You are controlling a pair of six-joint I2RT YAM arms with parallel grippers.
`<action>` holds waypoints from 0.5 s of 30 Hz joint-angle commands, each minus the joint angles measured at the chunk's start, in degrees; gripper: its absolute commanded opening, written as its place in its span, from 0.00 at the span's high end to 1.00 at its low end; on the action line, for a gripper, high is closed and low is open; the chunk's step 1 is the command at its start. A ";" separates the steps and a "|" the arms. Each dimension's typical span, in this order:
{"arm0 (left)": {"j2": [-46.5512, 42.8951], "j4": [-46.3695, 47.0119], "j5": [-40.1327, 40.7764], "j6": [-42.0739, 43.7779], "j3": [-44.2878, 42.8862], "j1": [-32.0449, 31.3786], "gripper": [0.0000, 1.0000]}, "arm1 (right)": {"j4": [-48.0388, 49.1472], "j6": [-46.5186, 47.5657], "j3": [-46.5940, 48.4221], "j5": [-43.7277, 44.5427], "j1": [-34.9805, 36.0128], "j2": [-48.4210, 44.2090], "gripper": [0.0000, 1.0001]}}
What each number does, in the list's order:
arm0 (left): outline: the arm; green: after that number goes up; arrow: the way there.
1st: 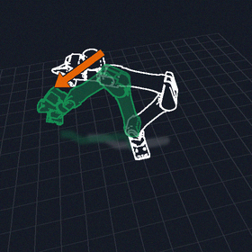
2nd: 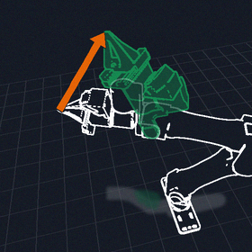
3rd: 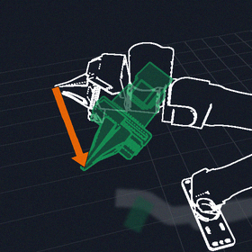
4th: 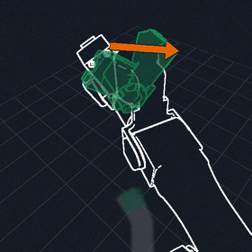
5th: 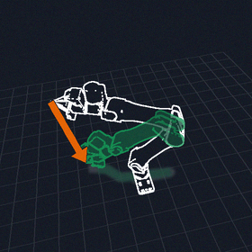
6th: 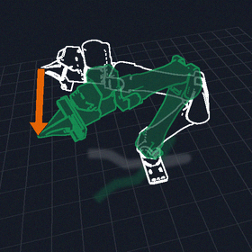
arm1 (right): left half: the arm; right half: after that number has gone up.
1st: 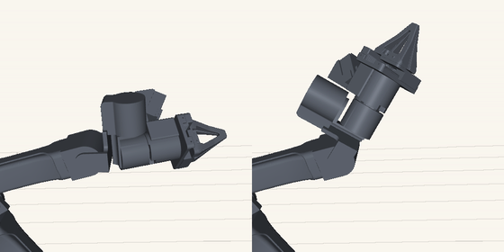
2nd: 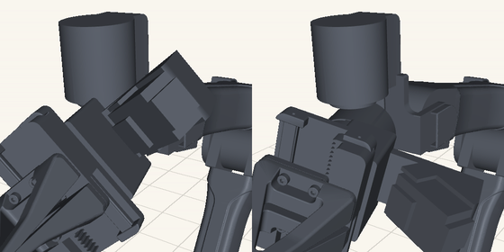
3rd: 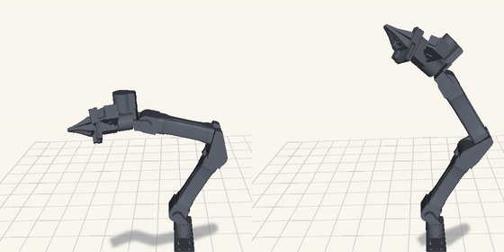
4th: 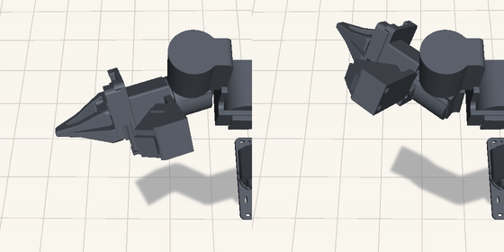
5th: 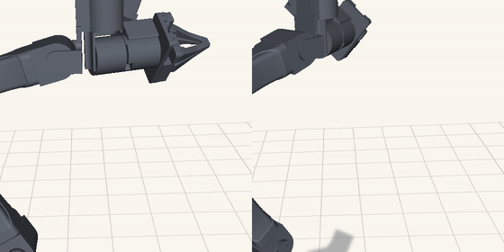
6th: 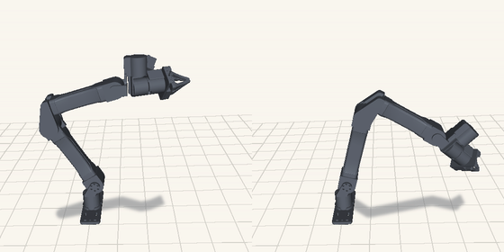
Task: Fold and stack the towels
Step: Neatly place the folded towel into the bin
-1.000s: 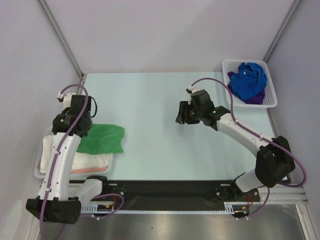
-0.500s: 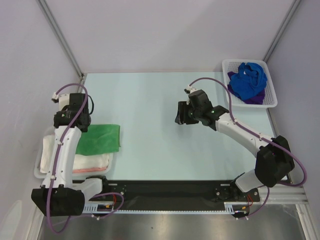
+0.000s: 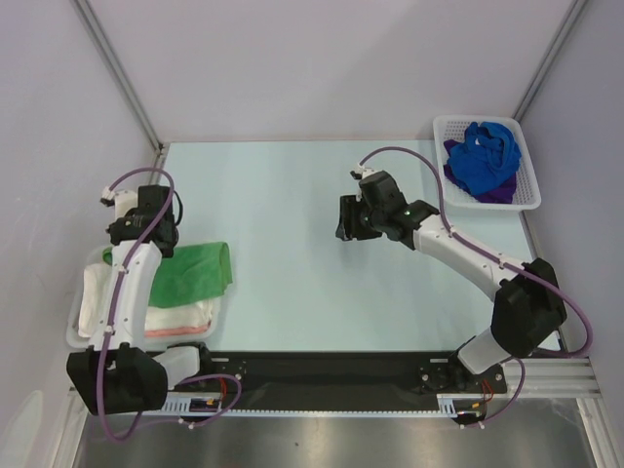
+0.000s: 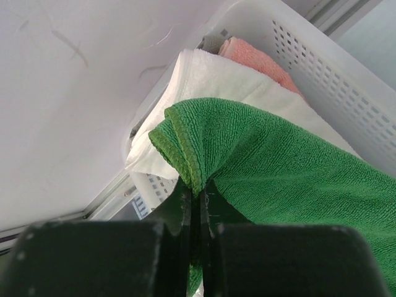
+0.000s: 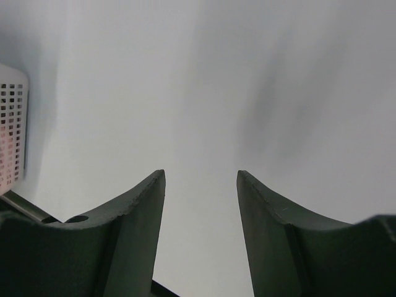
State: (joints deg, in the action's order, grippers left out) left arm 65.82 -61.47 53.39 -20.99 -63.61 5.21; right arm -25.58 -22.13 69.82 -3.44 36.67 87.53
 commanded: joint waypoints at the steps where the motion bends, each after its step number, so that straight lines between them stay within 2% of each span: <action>1: 0.10 3.11 2.77 -2.03 0.68 1.55 1.00 | -0.87 1.30 2.42 0.98 0.60 0.54 0.44; 9: -1.58 9.79 -0.65 0.69 4.99 5.95 1.00 | -1.05 1.39 3.39 1.16 1.57 2.30 0.45; 12: -0.44 11.02 -1.53 0.17 5.34 7.09 0.94 | -1.22 1.30 4.27 1.16 2.18 3.35 0.45; 13: 0.00 11.81 -1.70 -0.27 5.78 7.35 0.74 | -1.31 1.30 4.62 1.51 2.36 3.53 0.45; 14: 0.09 12.42 -2.49 -0.19 6.22 7.44 0.62 | -1.40 1.30 4.71 1.60 2.62 3.62 0.45; 15: 0.18 13.13 -2.93 0.07 6.66 7.53 0.57 | -1.40 1.39 4.80 1.68 2.62 3.79 0.45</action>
State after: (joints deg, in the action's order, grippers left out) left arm 65.89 -52.45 51.70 -20.73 -58.06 11.81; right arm -26.39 -21.76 71.72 -2.81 38.65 90.96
